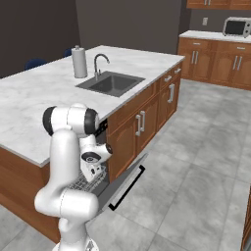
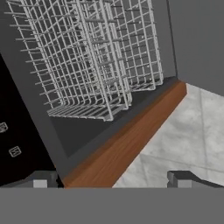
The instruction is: Open the dishwasher door and pull out the top rack.
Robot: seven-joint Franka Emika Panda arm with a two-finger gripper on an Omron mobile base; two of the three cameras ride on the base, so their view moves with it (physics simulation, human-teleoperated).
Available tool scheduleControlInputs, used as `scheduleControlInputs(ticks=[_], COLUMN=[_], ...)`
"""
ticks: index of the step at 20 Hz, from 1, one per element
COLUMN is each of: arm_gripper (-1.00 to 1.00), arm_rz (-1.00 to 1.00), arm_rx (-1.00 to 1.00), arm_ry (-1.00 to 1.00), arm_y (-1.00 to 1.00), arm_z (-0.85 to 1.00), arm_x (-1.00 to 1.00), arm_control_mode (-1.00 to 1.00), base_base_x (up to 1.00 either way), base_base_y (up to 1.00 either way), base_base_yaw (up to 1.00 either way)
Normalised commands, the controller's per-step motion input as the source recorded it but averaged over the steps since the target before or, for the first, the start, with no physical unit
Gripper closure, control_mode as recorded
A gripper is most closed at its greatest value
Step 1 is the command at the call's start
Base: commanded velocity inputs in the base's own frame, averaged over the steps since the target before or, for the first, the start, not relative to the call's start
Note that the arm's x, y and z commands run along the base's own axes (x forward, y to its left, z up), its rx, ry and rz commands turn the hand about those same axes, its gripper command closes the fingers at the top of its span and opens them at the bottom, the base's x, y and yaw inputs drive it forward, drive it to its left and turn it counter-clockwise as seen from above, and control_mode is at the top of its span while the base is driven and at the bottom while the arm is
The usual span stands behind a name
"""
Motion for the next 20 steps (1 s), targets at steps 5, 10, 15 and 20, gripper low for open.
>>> scheduleControlInputs(ticks=[5, 10, 15, 20], arm_gripper=[-1.0, -1.0, -1.0, -1.0], arm_rz=[-0.04, -0.07, -0.08, -0.05], arm_rx=[0.0, 0.0, 0.0, 0.0], arm_ry=[-0.01, 0.0, -0.01, -0.06], arm_y=[0.03, 0.0, 0.07, 0.14], arm_z=[-0.3, -0.36, -0.25, -0.07], arm_x=[0.3, 0.27, 0.16, 0.0], arm_control_mode=[-1.0, -1.0, -1.0, -1.0], base_base_x=[0.0, 0.0, 0.0, 0.0], base_base_y=[0.0, 0.0, 0.0, 0.0], base_base_yaw=[0.0, 0.0, 0.0, 0.0])
